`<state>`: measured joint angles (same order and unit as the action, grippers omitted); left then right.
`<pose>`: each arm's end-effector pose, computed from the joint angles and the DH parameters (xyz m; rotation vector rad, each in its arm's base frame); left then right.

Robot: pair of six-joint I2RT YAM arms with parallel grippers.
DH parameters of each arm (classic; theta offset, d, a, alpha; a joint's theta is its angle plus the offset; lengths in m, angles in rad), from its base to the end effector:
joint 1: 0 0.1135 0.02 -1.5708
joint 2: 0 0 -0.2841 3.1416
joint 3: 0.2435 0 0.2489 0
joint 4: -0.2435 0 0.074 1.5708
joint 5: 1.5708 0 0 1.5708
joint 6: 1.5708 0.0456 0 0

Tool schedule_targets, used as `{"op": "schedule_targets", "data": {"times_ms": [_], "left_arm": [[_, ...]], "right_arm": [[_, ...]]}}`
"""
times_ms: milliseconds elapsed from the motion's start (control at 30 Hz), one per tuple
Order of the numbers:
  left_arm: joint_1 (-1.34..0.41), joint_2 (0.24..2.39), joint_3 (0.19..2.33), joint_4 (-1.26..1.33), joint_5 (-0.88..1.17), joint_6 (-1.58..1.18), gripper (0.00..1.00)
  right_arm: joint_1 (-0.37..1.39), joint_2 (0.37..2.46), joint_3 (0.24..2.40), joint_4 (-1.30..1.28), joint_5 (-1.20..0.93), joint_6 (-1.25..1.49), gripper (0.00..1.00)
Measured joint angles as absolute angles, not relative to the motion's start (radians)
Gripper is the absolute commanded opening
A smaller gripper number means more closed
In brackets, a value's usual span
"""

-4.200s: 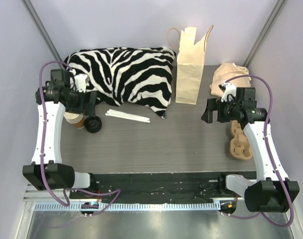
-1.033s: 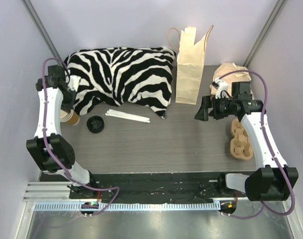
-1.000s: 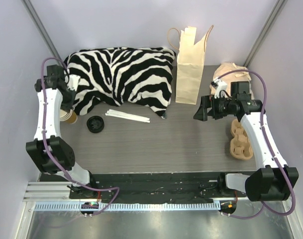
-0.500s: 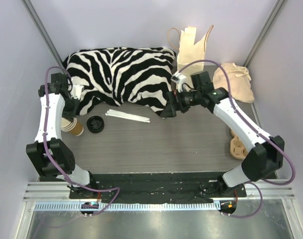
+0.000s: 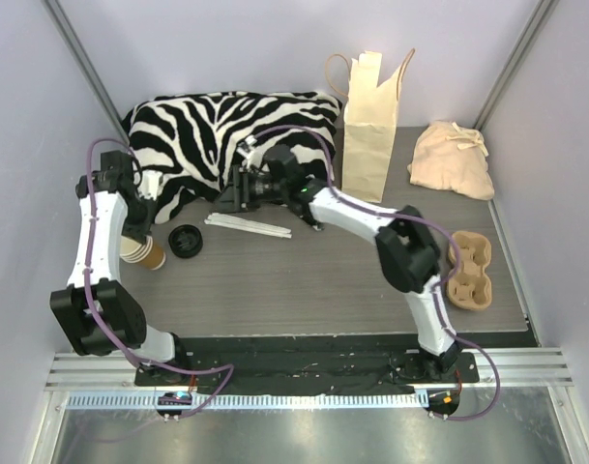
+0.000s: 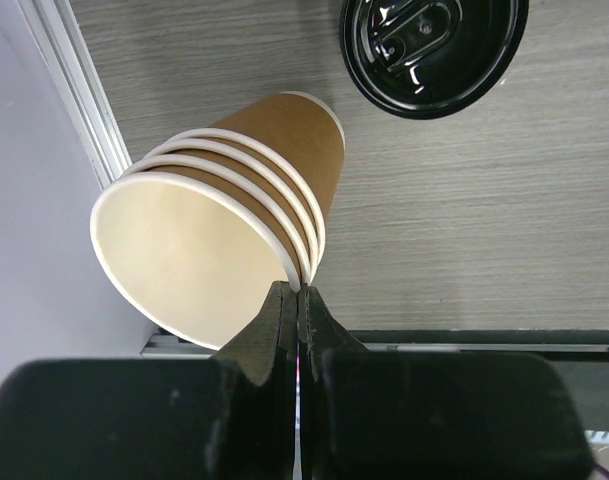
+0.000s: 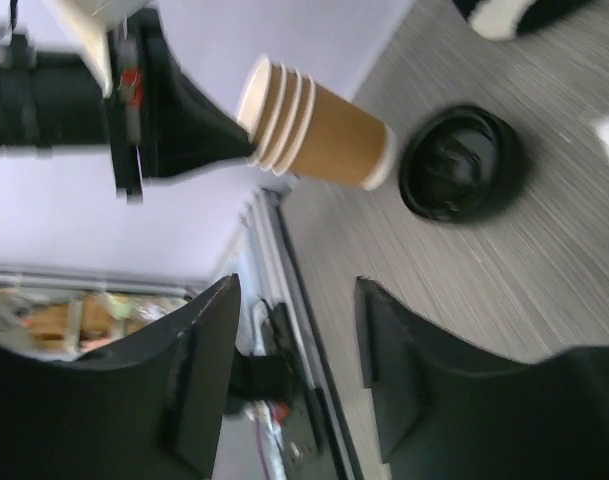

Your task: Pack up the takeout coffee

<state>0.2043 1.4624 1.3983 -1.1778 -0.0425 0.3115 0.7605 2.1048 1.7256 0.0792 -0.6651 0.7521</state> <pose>0.2667 0.0572 0.3272 0.1416 2.8254 0.1779 0.3546 0.3762 0.2919 -0.5425 2.0932 1.5868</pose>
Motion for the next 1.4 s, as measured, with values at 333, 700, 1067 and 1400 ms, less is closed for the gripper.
{"op": "schedule_targets", "data": {"times_ms": [333,700,1067,1400], "left_arm": [[0.211,1.433,1.372,-1.154,0.006,0.247,0.00],[0.211,1.367,1.328,-1.158,0.029,0.204,0.00],[0.211,1.282,1.272,-1.187,0.048,0.192,0.00],[0.211,1.265,1.258,-1.188,0.049,0.193,0.00]], "right_arm": [[0.843,2.475,1.957,0.425,-0.621,1.222,0.32],[0.941,2.553,2.053,0.537,-0.569,1.374,0.33],[0.988,2.587,2.053,0.551,-0.562,1.417,0.32],[0.999,2.588,2.054,0.537,-0.559,1.406,0.32]]}}
